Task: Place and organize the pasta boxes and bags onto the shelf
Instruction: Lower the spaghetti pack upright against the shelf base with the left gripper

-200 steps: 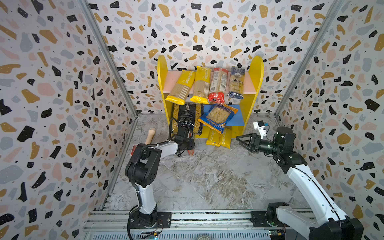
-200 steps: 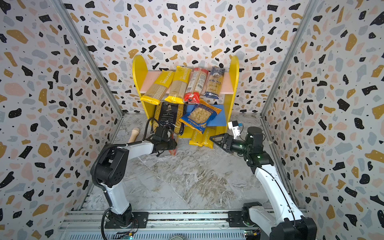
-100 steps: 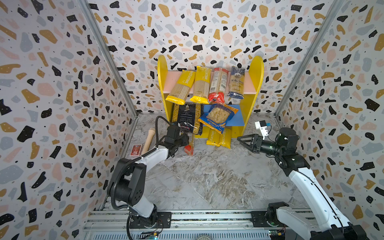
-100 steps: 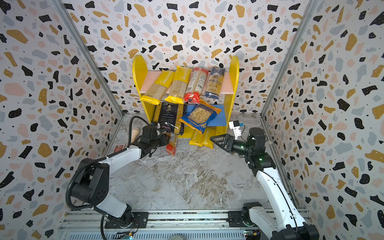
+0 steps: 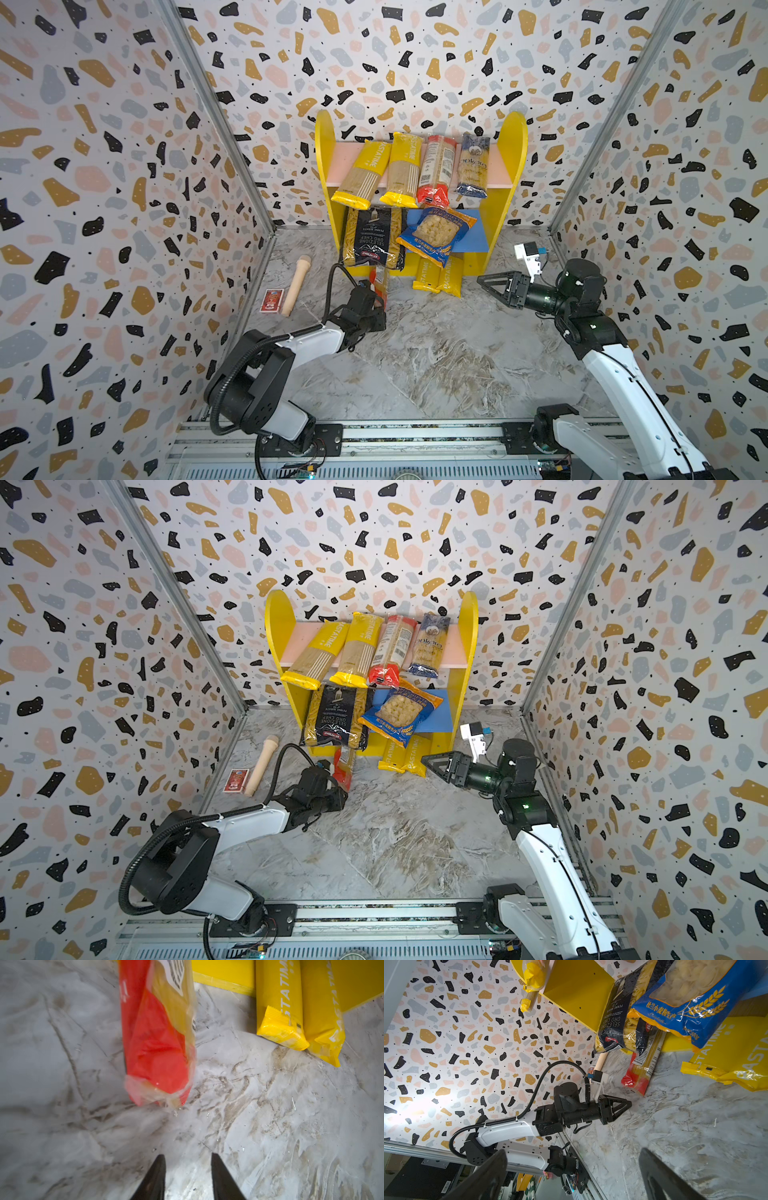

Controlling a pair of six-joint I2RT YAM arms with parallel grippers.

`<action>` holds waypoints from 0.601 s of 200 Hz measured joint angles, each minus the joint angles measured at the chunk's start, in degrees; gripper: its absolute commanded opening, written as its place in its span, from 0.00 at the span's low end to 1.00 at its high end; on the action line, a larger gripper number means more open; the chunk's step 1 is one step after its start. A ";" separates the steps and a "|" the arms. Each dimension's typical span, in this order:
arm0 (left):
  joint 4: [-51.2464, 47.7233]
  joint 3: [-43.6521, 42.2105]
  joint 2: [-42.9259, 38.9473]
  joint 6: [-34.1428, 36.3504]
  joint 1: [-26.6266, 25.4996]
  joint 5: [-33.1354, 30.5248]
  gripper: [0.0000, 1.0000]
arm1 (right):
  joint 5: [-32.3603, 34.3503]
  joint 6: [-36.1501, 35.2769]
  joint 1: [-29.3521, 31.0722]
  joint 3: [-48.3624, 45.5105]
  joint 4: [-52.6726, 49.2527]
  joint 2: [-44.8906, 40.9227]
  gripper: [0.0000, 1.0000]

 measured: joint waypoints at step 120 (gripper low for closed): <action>0.63 10.25 11.52 2.23 0.04 -8.07 0.15 | 0.87 -1.81 -0.20 0.00 -2.40 1.20 0.99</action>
